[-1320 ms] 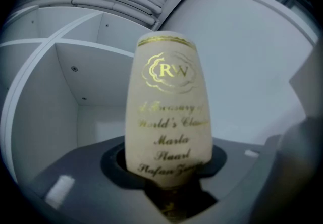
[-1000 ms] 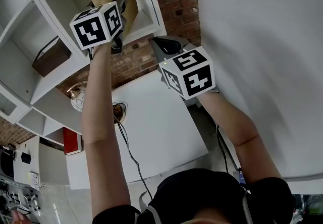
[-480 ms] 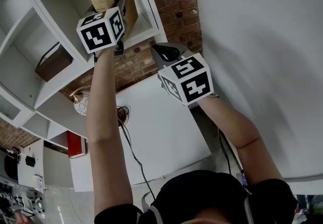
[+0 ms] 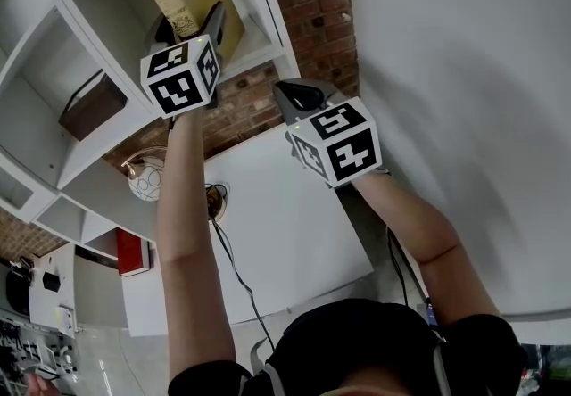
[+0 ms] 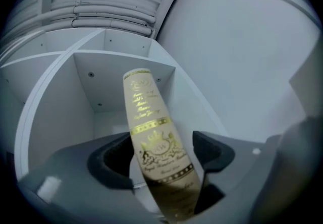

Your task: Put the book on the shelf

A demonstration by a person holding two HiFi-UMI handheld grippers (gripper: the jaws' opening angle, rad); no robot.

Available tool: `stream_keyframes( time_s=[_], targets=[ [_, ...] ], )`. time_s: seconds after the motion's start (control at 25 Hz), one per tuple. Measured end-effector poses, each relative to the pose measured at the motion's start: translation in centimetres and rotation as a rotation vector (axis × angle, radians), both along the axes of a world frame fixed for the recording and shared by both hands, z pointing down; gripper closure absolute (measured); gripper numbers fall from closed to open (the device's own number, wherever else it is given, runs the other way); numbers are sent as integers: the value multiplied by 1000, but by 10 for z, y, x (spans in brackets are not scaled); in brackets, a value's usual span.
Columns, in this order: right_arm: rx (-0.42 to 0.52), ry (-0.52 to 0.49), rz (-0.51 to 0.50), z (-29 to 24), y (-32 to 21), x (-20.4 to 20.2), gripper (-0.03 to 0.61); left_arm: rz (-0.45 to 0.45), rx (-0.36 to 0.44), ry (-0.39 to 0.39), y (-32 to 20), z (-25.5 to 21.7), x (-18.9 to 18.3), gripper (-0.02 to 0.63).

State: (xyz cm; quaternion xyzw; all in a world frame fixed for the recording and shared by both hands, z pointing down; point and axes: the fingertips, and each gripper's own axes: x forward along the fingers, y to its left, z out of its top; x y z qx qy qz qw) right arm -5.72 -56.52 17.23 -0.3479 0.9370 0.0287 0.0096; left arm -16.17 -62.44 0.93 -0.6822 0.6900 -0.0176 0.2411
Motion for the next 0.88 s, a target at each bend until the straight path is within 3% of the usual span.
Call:
stream_keyframes(
  time_s=[0.52, 0.88],
  targets=[
    [-34, -27, -12, 16, 12, -8, 581, 44, -1, 9, 47, 33, 0, 252],
    [-40, -43, -4, 29, 28, -8, 581, 121, -35, 134, 95, 87, -1, 257]
  ],
)
